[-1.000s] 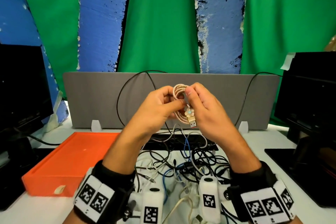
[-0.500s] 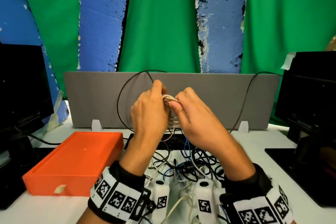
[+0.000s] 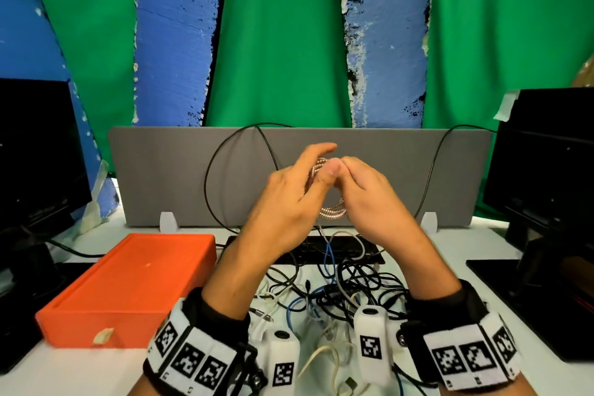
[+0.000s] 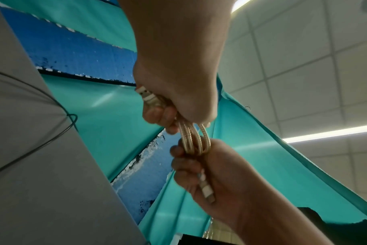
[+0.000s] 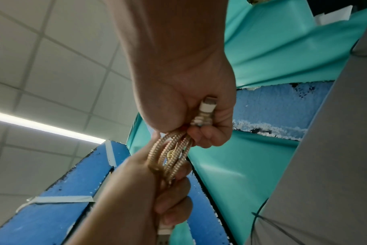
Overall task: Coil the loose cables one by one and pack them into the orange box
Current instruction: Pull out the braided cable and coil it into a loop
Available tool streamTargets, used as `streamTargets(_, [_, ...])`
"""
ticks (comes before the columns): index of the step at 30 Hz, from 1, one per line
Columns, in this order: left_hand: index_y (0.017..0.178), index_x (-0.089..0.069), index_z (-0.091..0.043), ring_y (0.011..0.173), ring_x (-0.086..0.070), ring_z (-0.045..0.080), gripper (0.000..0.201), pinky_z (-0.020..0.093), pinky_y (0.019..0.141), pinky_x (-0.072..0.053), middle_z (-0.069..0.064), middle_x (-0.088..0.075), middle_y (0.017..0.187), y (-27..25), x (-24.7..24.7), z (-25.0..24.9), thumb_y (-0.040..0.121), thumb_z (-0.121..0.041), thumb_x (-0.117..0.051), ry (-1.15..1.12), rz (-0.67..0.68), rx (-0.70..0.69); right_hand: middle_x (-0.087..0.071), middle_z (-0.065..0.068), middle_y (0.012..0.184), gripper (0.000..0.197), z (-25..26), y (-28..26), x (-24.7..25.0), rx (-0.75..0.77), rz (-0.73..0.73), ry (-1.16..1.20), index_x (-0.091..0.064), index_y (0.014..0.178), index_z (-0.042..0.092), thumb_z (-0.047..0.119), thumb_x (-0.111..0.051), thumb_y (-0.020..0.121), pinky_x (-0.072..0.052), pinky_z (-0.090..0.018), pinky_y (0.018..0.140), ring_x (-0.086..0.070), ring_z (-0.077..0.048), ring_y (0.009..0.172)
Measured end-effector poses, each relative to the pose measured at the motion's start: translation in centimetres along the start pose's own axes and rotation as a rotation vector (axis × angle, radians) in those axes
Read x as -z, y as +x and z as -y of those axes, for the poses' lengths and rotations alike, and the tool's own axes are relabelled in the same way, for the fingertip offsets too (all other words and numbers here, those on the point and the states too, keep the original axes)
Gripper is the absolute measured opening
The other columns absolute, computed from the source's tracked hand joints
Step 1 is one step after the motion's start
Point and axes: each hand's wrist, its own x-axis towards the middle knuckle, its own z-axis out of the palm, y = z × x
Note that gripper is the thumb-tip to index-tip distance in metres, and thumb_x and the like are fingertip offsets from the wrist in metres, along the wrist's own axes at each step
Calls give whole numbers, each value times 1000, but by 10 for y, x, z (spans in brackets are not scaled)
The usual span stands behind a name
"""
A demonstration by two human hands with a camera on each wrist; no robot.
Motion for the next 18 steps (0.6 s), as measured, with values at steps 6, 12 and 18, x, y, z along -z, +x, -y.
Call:
streamTargets(6, [109,-64,-13,73,-62,-4,21,14,65,-44,-17,-66,78,4,0,1,105,-22,-45,-91,-209,-72,-43,-9,70,33,17,-9,16,-162,156,563,-66,99,7,25,-39,106,-32,-30,52,-38,-12,54])
streamTargets(12, [101,-60,-20,56,-47,25,25,49,54,-47,5,-52,65,5,12,4,107,-32,-38,-156,-221,-64,-59,0,81,39,15,-13,35,49,266,472,-73,115,24,-4,-51,98,-44,-20,64,-52,-13,72])
streamTargets(18, [101,-60,-17,52,-39,14,28,42,47,-34,-4,-45,63,7,10,7,107,-33,-38,-239,-228,-11,-68,7,90,15,10,-9,30,49,49,-13,-80,94,32,25,-66,95,-50,-24,79,-65,-5,79])
